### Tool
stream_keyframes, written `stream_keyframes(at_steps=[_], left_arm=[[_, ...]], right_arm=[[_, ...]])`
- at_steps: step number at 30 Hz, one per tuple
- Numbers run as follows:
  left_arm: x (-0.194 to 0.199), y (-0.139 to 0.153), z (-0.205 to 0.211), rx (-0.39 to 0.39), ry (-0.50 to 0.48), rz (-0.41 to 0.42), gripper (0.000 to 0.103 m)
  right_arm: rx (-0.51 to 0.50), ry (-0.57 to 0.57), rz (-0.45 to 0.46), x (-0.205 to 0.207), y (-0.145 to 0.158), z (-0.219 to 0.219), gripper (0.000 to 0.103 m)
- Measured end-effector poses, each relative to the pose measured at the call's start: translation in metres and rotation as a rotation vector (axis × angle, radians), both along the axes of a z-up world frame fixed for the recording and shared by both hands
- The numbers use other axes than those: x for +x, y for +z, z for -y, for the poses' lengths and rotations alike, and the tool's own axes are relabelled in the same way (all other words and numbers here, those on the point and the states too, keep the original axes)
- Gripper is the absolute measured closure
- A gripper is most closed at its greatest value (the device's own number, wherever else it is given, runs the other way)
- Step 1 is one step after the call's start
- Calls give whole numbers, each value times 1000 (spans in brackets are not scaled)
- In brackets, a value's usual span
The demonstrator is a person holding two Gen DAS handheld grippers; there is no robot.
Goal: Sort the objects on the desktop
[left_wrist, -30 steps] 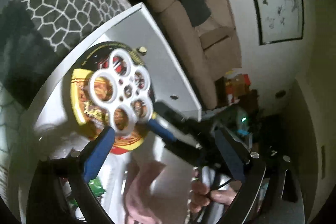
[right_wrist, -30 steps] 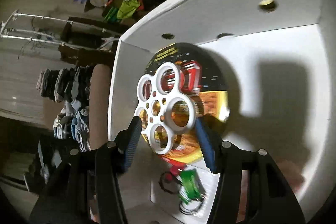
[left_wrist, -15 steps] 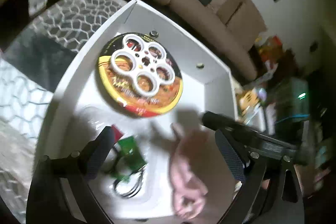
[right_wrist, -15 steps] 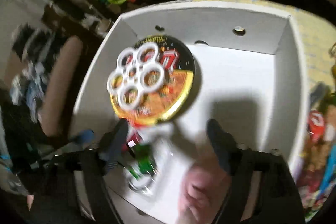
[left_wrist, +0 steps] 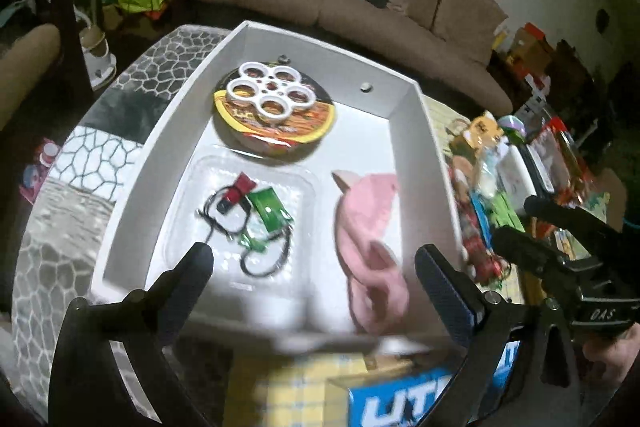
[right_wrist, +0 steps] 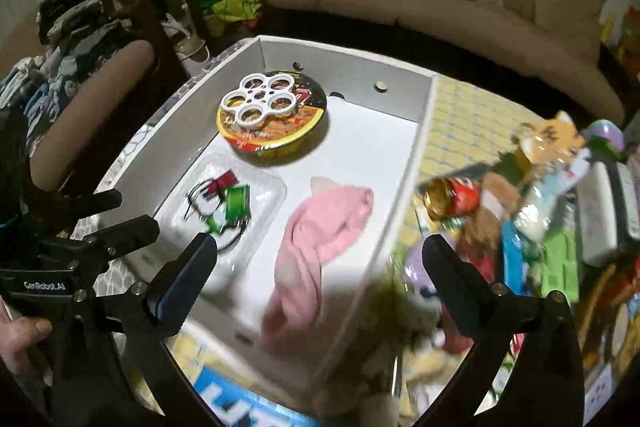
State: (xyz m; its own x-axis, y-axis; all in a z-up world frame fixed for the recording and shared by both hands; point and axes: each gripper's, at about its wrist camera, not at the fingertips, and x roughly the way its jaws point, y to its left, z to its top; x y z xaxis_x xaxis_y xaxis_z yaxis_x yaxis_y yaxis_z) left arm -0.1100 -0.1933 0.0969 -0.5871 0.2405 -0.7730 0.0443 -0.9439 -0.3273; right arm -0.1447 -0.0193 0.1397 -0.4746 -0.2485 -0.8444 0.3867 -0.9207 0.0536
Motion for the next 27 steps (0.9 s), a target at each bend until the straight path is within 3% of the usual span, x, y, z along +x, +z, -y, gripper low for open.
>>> stream_keyframes(at_steps=[12, 18, 27], left_arm=[[88, 21, -80, -78, -62, -65, 0], [114, 0, -123, -99, -102, -64, 0], [124, -48, -171, -167, -101, -71, 0]], right_arm=[[-58, -66, -35, 111, 18, -54, 0], [-80, -162, -34, 146, 4, -109, 0], [-88, -355, -37, 171, -54, -193, 0]])
